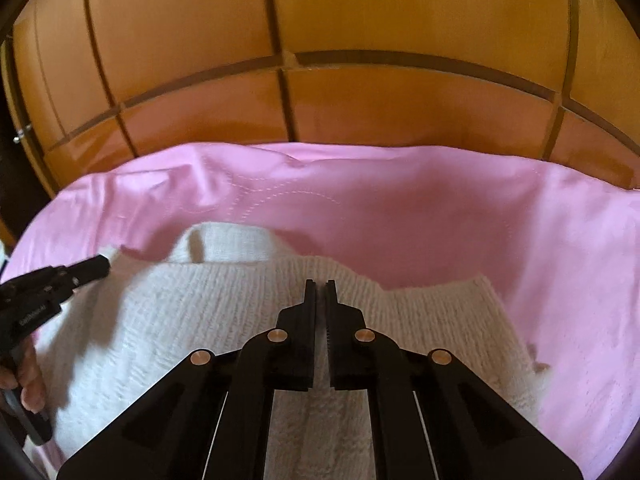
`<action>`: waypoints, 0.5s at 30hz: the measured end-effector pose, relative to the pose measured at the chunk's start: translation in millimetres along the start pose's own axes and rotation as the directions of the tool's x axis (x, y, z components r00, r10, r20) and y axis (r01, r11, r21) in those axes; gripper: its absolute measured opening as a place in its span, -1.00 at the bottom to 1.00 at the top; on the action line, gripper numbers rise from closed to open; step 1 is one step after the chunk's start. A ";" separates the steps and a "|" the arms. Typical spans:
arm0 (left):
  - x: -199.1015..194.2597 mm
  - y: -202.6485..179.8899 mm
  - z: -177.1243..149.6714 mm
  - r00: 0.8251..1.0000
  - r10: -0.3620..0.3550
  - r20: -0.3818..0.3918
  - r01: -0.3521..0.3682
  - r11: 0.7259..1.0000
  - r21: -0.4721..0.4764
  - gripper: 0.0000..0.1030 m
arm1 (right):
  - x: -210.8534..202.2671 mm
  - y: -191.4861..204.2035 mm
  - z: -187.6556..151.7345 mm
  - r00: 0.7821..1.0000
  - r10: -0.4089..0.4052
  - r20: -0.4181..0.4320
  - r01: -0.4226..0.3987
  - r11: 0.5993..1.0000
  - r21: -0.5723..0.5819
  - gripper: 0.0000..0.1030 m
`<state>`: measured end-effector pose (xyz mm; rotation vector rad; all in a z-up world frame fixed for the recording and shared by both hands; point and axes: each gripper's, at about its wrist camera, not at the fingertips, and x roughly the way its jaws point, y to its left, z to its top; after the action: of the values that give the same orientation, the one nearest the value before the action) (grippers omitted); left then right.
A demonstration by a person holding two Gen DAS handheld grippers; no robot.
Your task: Fold small clothes
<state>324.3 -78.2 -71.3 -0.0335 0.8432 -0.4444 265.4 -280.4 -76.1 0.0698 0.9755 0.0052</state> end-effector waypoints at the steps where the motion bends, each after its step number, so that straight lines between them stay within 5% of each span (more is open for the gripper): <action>1: 8.4 -0.5 -1.5 1.000 0.013 -0.023 -0.013 1.000 0.005 -1.00 | 9.9 1.9 -2.6 1.000 -0.021 -0.017 0.021 1.000 -0.017 -0.94; 4: 38.9 2.3 -12.5 0.993 0.067 -0.099 -0.065 0.998 0.014 -1.00 | 37.9 4.5 -14.1 0.996 -0.049 -0.076 0.047 0.999 -0.017 -0.94; 10: 30.4 7.2 -14.4 0.994 0.064 -0.089 -0.066 0.998 -0.017 -0.97 | 32.2 1.0 -14.9 0.998 -0.026 -0.056 0.026 1.000 0.003 -0.84; 14: -2.7 18.5 -18.8 0.998 0.057 -0.041 -0.060 0.994 -0.091 -0.40 | 3.4 -14.5 -16.2 1.000 0.014 -0.021 -0.012 0.996 0.083 0.27; 15: -18.0 26.5 -22.5 0.998 0.052 -0.017 -0.054 0.990 -0.132 -0.35 | -7.2 -16.0 -17.7 1.000 0.008 -0.001 -0.008 0.997 0.080 0.30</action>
<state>307.3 -43.8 -78.9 -0.1302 0.8843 -0.3388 246.3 -295.7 -81.1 0.1472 0.9764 -0.0267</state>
